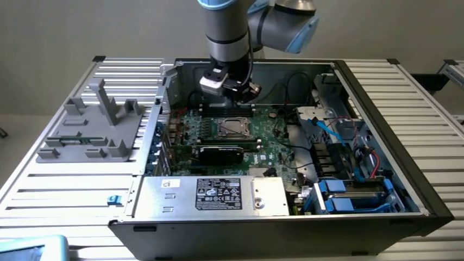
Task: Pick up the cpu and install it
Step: 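Install the first cpu locking lever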
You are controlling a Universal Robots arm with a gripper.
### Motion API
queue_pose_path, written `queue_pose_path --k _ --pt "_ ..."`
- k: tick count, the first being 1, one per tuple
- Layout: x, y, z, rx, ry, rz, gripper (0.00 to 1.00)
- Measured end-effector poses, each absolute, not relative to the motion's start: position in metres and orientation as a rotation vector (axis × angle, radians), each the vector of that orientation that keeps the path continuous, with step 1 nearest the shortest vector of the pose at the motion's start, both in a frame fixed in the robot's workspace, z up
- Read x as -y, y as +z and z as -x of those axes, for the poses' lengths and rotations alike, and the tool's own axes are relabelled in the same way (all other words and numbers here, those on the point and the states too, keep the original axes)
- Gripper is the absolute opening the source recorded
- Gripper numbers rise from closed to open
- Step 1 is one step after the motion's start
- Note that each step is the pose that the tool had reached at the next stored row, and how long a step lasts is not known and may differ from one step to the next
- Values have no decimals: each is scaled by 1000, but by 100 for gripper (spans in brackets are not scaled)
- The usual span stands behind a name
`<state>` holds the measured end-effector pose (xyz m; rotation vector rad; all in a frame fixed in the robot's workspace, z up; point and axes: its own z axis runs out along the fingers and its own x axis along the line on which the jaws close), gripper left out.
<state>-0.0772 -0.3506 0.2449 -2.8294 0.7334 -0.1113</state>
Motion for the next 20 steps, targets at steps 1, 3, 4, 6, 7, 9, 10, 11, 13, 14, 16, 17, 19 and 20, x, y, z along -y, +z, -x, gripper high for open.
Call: queue_pose_path --k 1,3,4,6,7,9,10,11,13,14,16,17,19,20 --pt "350 245 77 -735 -99 2847 12" --pt "350 245 77 -739 -65 2879 12" --pt "350 245 77 -741 -43 2892 12" --pt "350 245 77 -745 -3 2913 12" --pt "350 245 77 -745 13 2922 12" --pt "350 246 77 -745 36 2935 12" --pt "349 246 77 -744 45 2941 12" --pt "349 247 77 -744 53 2945 12" --pt "349 249 77 -743 66 2954 12" --pt "349 251 77 -742 71 2958 12" --pt "349 255 77 -741 77 2964 12" --pt "349 258 77 -741 78 2966 12" --pt "349 265 76 -740 81 2968 12" --pt "349 269 76 -740 83 2969 12"
